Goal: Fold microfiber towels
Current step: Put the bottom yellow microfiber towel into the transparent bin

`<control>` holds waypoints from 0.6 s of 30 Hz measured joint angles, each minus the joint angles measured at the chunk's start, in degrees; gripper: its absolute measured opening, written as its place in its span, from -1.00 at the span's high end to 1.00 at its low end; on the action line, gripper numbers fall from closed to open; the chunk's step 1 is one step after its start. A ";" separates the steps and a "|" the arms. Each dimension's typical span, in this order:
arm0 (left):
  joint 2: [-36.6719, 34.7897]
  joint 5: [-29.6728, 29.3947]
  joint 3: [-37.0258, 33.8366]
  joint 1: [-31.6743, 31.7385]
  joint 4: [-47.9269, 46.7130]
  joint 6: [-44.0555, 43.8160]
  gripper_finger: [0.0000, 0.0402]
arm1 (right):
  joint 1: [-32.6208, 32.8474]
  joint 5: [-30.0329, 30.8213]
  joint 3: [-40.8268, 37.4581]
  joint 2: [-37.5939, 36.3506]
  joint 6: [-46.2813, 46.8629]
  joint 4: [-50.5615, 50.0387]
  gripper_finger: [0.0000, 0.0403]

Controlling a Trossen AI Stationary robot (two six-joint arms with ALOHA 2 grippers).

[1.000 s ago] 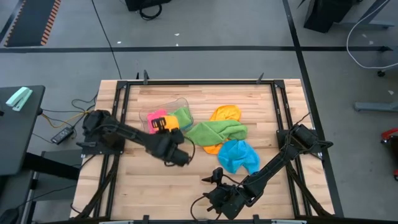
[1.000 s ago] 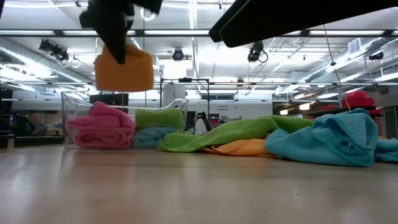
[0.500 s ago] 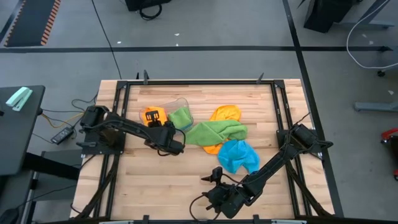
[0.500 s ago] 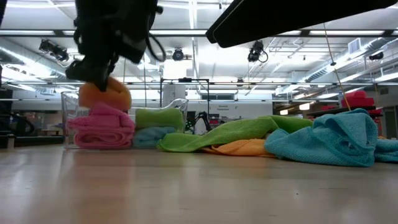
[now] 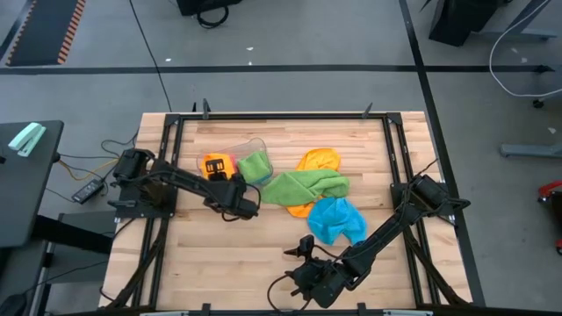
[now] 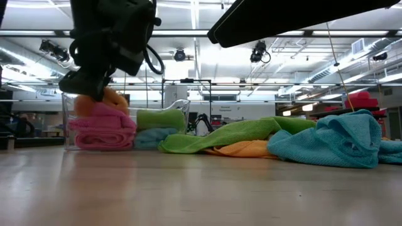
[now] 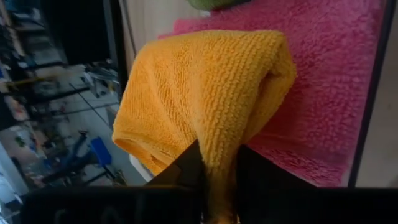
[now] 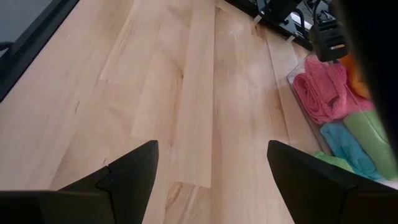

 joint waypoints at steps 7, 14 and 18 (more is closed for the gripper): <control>0.00 2.02 0.00 0.47 0.49 -0.32 0.38 | 0.00 0.00 0.00 0.00 -0.04 0.00 -0.55; 0.00 5.12 2.92 0.37 -1.24 -0.07 0.15 | -0.01 0.00 0.00 0.00 -0.03 0.00 -0.55; 0.00 5.72 5.04 0.30 -2.86 0.00 0.05 | 0.05 0.00 0.00 0.00 0.04 0.00 -0.55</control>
